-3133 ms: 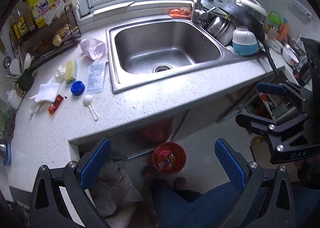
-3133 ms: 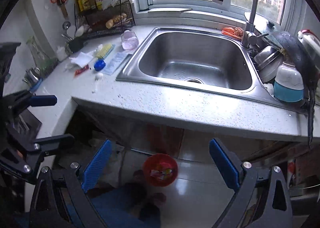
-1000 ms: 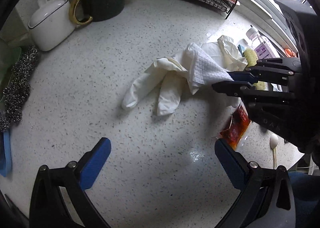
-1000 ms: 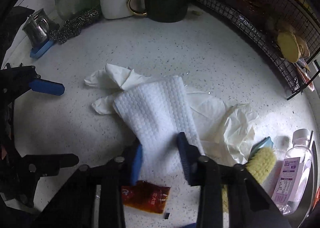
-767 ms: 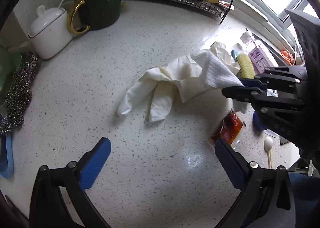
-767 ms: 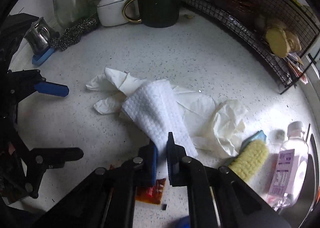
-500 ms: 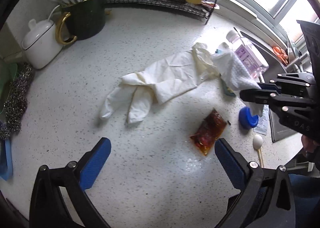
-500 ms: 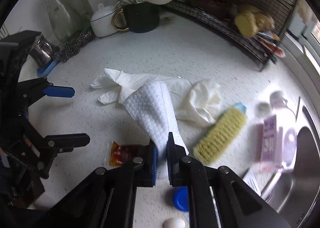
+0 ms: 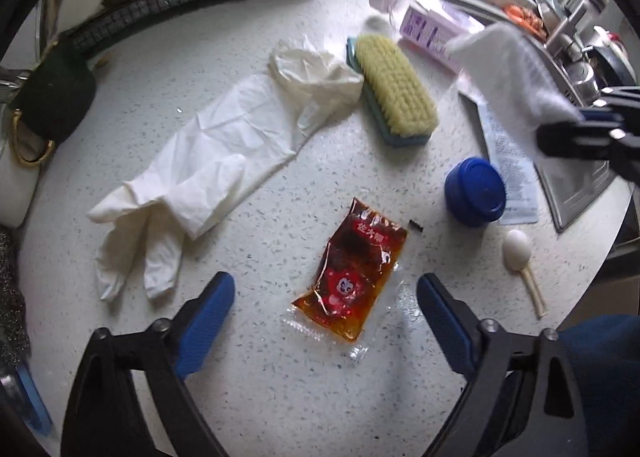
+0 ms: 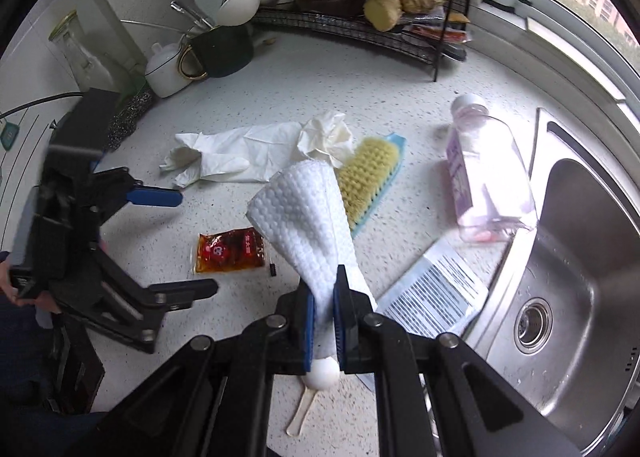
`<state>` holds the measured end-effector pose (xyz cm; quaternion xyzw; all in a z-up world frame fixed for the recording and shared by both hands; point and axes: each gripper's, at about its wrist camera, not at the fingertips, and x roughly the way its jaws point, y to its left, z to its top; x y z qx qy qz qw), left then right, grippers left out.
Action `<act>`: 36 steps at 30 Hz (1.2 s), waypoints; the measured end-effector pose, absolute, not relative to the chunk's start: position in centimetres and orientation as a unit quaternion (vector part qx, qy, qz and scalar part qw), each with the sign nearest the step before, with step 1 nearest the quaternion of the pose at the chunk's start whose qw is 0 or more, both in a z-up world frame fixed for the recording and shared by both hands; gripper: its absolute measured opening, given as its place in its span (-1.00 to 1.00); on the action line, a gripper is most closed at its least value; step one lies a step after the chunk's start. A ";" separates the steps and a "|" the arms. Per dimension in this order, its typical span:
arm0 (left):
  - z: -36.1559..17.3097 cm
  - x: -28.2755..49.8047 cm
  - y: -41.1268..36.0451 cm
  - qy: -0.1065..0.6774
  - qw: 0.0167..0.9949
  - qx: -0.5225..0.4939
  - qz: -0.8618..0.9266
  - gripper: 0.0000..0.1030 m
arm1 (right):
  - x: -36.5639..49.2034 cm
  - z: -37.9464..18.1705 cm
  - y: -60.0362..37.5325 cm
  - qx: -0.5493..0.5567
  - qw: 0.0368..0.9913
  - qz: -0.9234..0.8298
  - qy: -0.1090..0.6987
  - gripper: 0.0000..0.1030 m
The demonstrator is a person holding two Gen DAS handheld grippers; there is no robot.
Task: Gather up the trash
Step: 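Grasp the white wet wipe with right tool while left tool grasps the red sauce packet, then carry both items down to the red bucket and open the left tool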
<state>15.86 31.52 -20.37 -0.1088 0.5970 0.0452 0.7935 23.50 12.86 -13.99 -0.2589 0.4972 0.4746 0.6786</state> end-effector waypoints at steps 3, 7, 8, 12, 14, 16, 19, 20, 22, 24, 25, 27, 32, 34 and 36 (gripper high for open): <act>-20.6 16.4 31.1 0.595 0.798 -0.086 0.040 0.71 | 23.5 -13.9 12.3 -0.251 0.686 0.464 0.501 -0.85; -20.7 16.9 30.8 0.597 0.798 -0.073 0.047 0.45 | 23.6 -14.1 11.6 -0.236 0.694 0.450 0.510 -0.85; -20.7 16.9 30.6 0.597 0.798 -0.064 0.047 0.31 | 23.6 -14.2 11.4 -0.234 0.695 0.447 0.512 -0.85; -20.6 17.5 30.0 0.590 0.801 -0.076 0.064 0.04 | 23.6 -14.4 10.9 -0.227 0.697 0.445 0.514 -0.85; -20.5 17.7 29.6 0.585 0.805 -0.083 0.058 -0.52 | 23.5 -14.5 10.6 -0.225 0.697 0.447 0.514 -0.85; -20.4 17.3 29.5 0.583 0.804 -0.099 0.060 -0.70 | 23.6 -14.6 10.3 -0.225 0.695 0.449 0.516 -0.85; -20.6 17.3 29.2 0.583 0.803 -0.100 0.073 -0.83 | 23.8 -14.5 9.9 -0.216 0.694 0.454 0.516 -0.85; -20.5 17.3 29.3 0.583 0.801 -0.108 0.080 -0.89 | 23.9 -14.4 9.9 -0.214 0.694 0.456 0.514 -0.85; -20.1 17.2 29.1 0.582 0.800 -0.116 0.090 -0.96 | 23.9 -14.1 9.5 -0.212 0.695 0.462 0.508 -0.85; -19.5 17.1 28.8 0.577 0.801 -0.123 0.103 -0.97 | 24.0 -13.7 9.1 -0.211 0.697 0.466 0.503 -0.85; -19.2 17.1 28.6 0.575 0.802 -0.126 0.107 -0.98 | 24.0 -13.6 8.9 -0.210 0.697 0.467 0.502 -0.85; -18.4 17.0 28.0 0.568 0.805 -0.130 0.109 -0.98 | 24.1 -13.2 8.3 -0.206 0.700 0.468 0.499 -0.85; -15.7 16.7 25.7 0.552 0.818 -0.128 0.102 -0.98 | 24.1 -12.4 6.5 -0.200 0.707 0.468 0.491 -0.85; -14.7 16.4 24.7 0.544 0.823 -0.126 0.102 -0.98 | 23.9 -12.0 5.5 -0.196 0.711 0.469 0.485 -0.85; -13.6 16.0 23.2 0.536 0.829 -0.124 0.100 -0.98 | 23.5 -11.6 4.2 -0.193 0.715 0.470 0.481 -0.85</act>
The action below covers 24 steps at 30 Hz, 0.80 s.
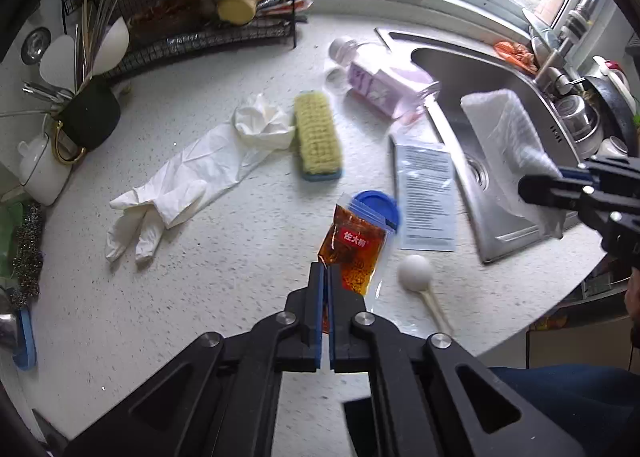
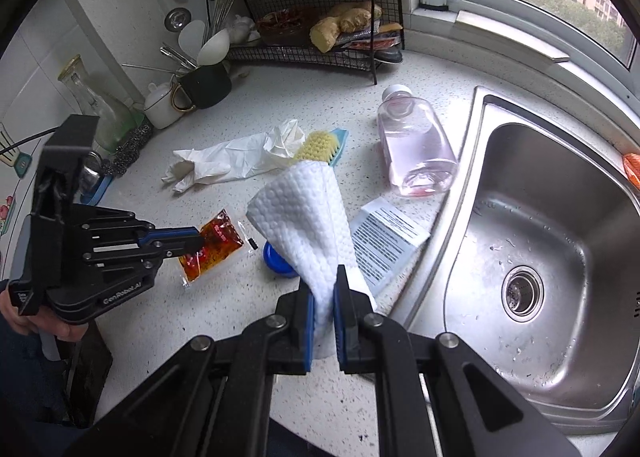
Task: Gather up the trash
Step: 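Carry both items down to the red bucket and open the left tool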
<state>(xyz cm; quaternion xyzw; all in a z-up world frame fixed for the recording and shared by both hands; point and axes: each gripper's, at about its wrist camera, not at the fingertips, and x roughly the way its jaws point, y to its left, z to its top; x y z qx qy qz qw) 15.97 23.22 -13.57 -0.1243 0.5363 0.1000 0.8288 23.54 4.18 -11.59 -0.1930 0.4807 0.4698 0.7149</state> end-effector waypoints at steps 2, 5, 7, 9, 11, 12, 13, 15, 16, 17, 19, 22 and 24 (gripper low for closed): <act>-12.4 15.5 21.7 0.533 0.832 -0.122 0.093 -0.98 | 23.2 -11.2 2.8 -0.190 0.718 0.471 0.476 -0.85; -11.1 15.2 19.0 0.526 0.839 -0.112 0.087 -0.98 | 22.6 -10.6 0.1 -0.184 0.724 0.472 0.468 -0.85; -10.4 14.0 17.7 0.521 0.842 -0.109 0.086 -0.98 | 22.2 -10.7 -1.7 -0.183 0.726 0.468 0.469 -0.85; -9.8 13.3 15.8 0.515 0.846 -0.110 0.084 -0.98 | 21.8 -10.8 -3.7 -0.181 0.727 0.463 0.473 -0.85; -9.2 12.4 13.9 0.507 0.850 -0.115 0.082 -0.98 | 21.4 -10.8 -5.3 -0.182 0.729 0.460 0.473 -0.85; -9.1 12.1 13.1 0.505 0.852 -0.115 0.080 -0.98 | 21.0 -10.7 -6.5 -0.183 0.731 0.458 0.471 -0.85; -8.9 11.6 12.2 0.503 0.853 -0.114 0.078 -0.98 | 20.7 -10.6 -7.3 -0.183 0.733 0.457 0.470 -0.85; -8.9 10.9 10.4 0.501 0.855 -0.110 0.075 -0.98 | 19.9 -10.4 -9.1 -0.182 0.736 0.455 0.467 -0.85; -8.9 10.4 9.5 0.501 0.855 -0.110 0.072 -0.98 | 19.4 -10.4 -10.0 -0.181 0.737 0.455 0.466 -0.85; -9.0 10.1 8.7 0.502 0.855 -0.111 0.069 -0.98 | 18.9 -10.5 -10.9 -0.180 0.738 0.454 0.466 -0.85; -9.5 9.5 7.2 0.507 0.853 -0.110 0.063 -0.98 | 18.1 -10.9 -12.3 -0.180 0.737 0.450 0.470 -0.85; -10.8 8.8 4.8 0.520 0.846 -0.107 0.049 -0.98 | 17.0 -12.1 -14.1 -0.178 0.733 0.444 0.485 -0.85; -11.7 8.5 3.4 0.529 0.841 -0.108 0.041 -0.98 | 16.3 -12.8 -15.2 -0.175 0.729 0.437 0.496 -0.85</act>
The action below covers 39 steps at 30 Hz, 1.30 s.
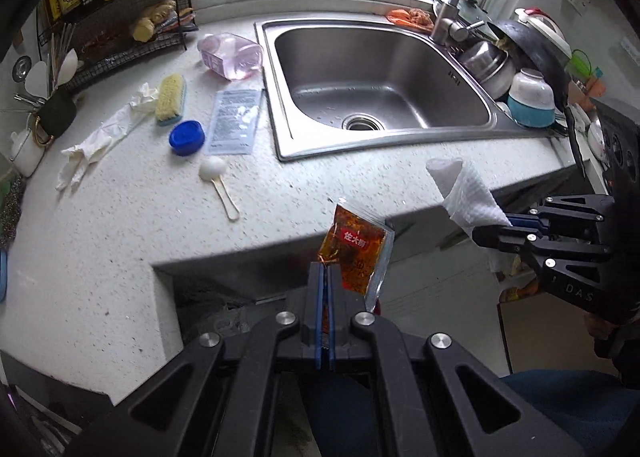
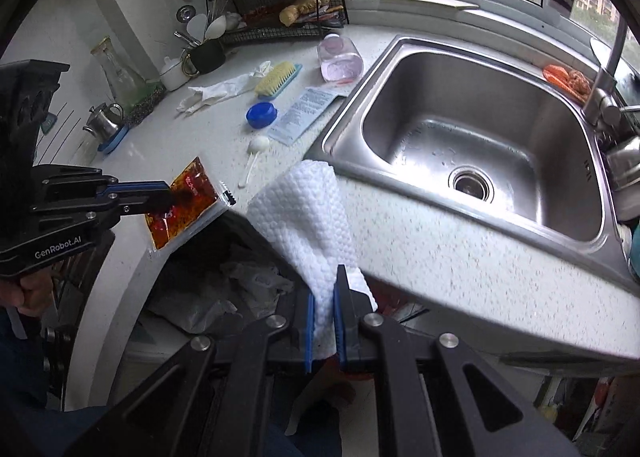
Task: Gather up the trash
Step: 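Carry both items down to the red bucket and open the left tool, then lower the white wet wipe over the bucket and open the right tool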
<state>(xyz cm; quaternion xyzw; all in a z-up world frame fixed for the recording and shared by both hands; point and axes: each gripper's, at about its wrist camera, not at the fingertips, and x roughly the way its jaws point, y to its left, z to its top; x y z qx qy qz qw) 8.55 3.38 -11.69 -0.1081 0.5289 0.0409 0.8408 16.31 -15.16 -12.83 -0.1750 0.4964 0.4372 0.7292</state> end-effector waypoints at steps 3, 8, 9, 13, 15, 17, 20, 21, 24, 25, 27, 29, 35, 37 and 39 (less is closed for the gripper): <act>-13.3 8.3 1.5 0.544 0.832 -0.108 0.023 -0.98 | 15.5 -14.2 -16.4 -0.169 0.723 0.429 0.515 -0.85; -18.3 8.6 -1.0 0.583 0.808 -0.081 -0.003 -0.98 | 14.9 -17.3 -17.1 -0.168 0.715 0.411 0.540 -0.85; -19.5 8.7 -1.3 0.591 0.803 -0.079 -0.006 -0.98 | 15.0 -18.3 -17.1 -0.167 0.713 0.405 0.548 -0.85; -24.6 9.1 -2.5 0.608 0.790 -0.079 -0.027 -0.98 | 14.8 -22.7 -17.6 -0.170 0.705 0.393 0.566 -0.85; -27.7 9.5 -2.9 0.615 0.784 -0.081 -0.033 -0.98 | 14.8 -25.0 -17.6 -0.180 0.703 0.388 0.568 -0.85; -31.1 10.0 -3.2 0.624 0.776 -0.081 -0.032 -0.98 | 15.1 -27.4 -17.5 -0.179 0.702 0.385 0.571 -0.85; -35.4 11.0 -3.3 0.634 0.769 -0.081 -0.020 -0.98 | 15.7 -31.2 -17.4 -0.182 0.699 0.369 0.585 -0.85; -36.5 11.3 -3.4 0.632 0.770 -0.077 -0.021 -0.98 | 16.0 -32.6 -17.3 -0.181 0.698 0.363 0.590 -0.85; -39.4 12.1 -3.6 0.632 0.771 -0.072 -0.029 -0.98 | 16.7 -35.4 -17.2 -0.176 0.703 0.351 0.593 -0.85; -40.2 12.3 -3.7 0.631 0.772 -0.072 -0.031 -0.98 | 17.1 -36.2 -17.2 -0.173 0.704 0.348 0.594 -0.85; -41.8 12.8 -4.0 0.636 0.768 -0.071 -0.035 -0.98 | 17.8 -37.8 -17.3 -0.163 0.704 0.338 0.602 -0.85; -43.2 13.2 -4.2 0.645 0.760 -0.070 -0.038 -0.98 | 18.3 -38.9 -17.8 -0.156 0.705 0.328 0.610 -0.85; -44.6 14.0 -5.4 0.641 0.763 -0.070 -0.047 -0.87 | 19.4 -39.6 -18.9 -0.145 0.709 0.309 0.617 -0.85; -44.5 14.0 -5.7 0.647 0.758 -0.068 -0.047 -0.53 | 18.4 -39.4 -18.7 -0.147 0.709 0.305 0.619 -0.85; -44.2 13.9 -5.8 0.647 0.757 -0.083 -0.048 -0.26 | 18.2 -39.7 -19.0 -0.146 0.708 0.302 0.622 -0.85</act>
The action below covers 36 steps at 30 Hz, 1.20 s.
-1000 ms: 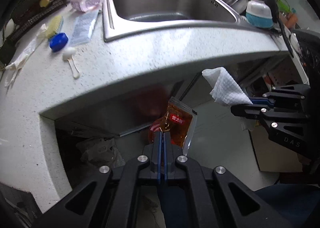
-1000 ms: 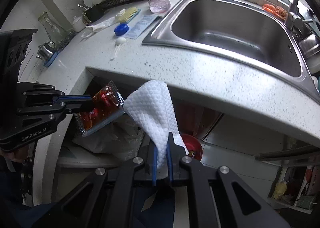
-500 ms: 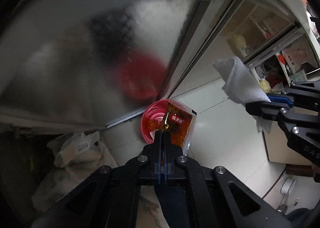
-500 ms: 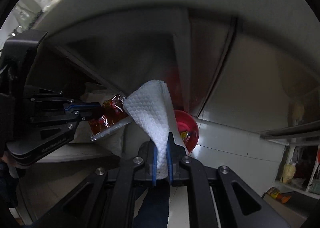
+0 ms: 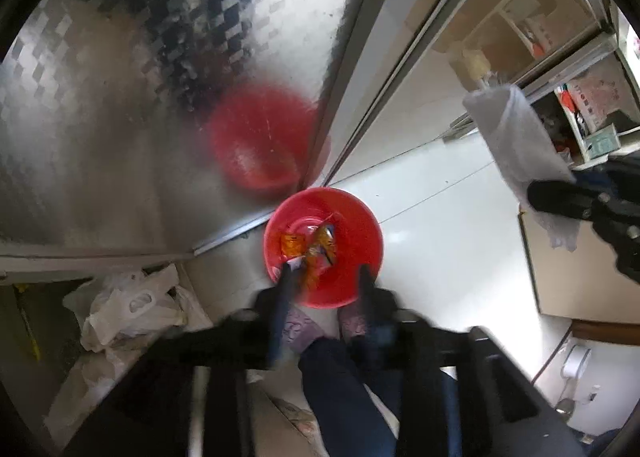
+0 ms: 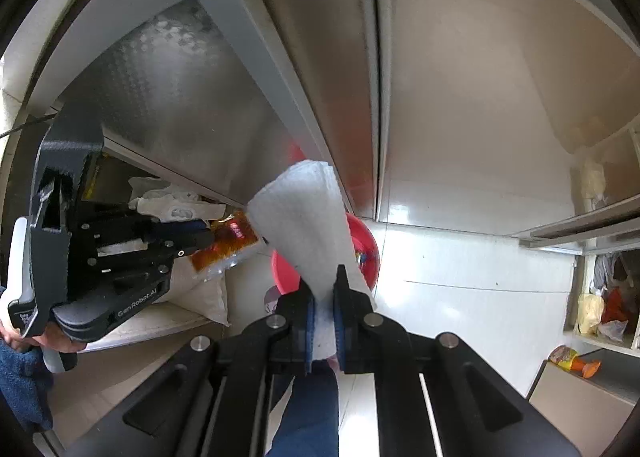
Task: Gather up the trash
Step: 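Lower the white wet wipe over the bucket and open the right tool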
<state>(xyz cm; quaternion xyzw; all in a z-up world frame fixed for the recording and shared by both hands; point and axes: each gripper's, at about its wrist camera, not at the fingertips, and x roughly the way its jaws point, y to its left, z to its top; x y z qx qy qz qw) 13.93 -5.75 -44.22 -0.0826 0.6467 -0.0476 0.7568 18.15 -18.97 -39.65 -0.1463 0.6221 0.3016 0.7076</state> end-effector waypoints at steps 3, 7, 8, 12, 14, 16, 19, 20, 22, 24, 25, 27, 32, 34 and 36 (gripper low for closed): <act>-43.6 13.5 -5.2 0.638 0.763 -0.092 -0.043 -0.12 | 17.8 -39.9 -18.8 -0.139 0.703 0.299 0.630 -0.85; -43.0 13.1 -4.8 0.639 0.763 -0.092 -0.043 -0.10 | 17.7 -39.4 -18.9 -0.145 0.698 0.304 0.632 -0.85; -42.9 12.9 -4.6 0.639 0.762 -0.092 -0.043 -0.10 | 17.6 -39.5 -18.8 -0.146 0.696 0.307 0.633 -0.85; -42.4 12.0 -3.6 0.627 0.774 -0.089 -0.022 -0.09 | 17.3 -39.7 -18.3 -0.152 0.689 0.314 0.635 -0.85; -42.5 11.5 -2.8 0.624 0.776 -0.094 -0.013 0.09 | 17.1 -40.1 -17.9 -0.157 0.685 0.318 0.636 -0.85; -42.6 11.1 -2.1 0.624 0.776 -0.096 -0.009 0.23 | 17.1 -40.5 -17.6 -0.162 0.678 0.326 0.638 -0.85; -42.7 10.5 -1.2 0.620 0.777 -0.106 -0.010 0.70 | 17.0 -41.1 -16.9 -0.176 0.672 0.339 0.635 -0.85; -42.7 10.4 -1.2 0.619 0.778 -0.109 -0.011 0.71 | 16.9 -41.3 -16.7 -0.181 0.670 0.342 0.633 -0.85; -42.7 10.2 -0.9 0.619 0.778 -0.106 -0.007 0.81 | 16.8 -41.9 -16.4 -0.187 0.666 0.345 0.635 -0.85; -42.6 10.1 -0.9 0.619 0.780 -0.097 0.002 1.00 | 16.8 -42.3 -16.2 -0.190 0.662 0.345 0.638 -0.85; -42.6 10.0 -0.9 0.617 0.781 -0.096 0.003 1.00 | 16.7 -42.5 -16.0 -0.191 0.659 0.347 0.639 -0.85; -42.8 9.9 -0.9 0.617 0.781 -0.102 0.002 1.00 | 16.4 -42.9 -15.7 -0.201 0.656 0.351 0.638 -0.85; -43.7 9.4 -1.3 0.625 0.775 -0.095 0.009 1.00 | 15.9 -44.0 -14.9 -0.225 0.650 0.350 0.636 -0.85; -43.8 9.1 -1.2 0.627 0.773 -0.097 0.007 1.00 | 15.9 -44.6 -14.7 -0.232 0.645 0.341 0.643 -0.79; -43.9 8.8 -1.4 0.630 0.771 -0.095 0.008 1.00 | 15.8 -45.5 -14.6 -0.234 0.633 0.333 0.659 -0.43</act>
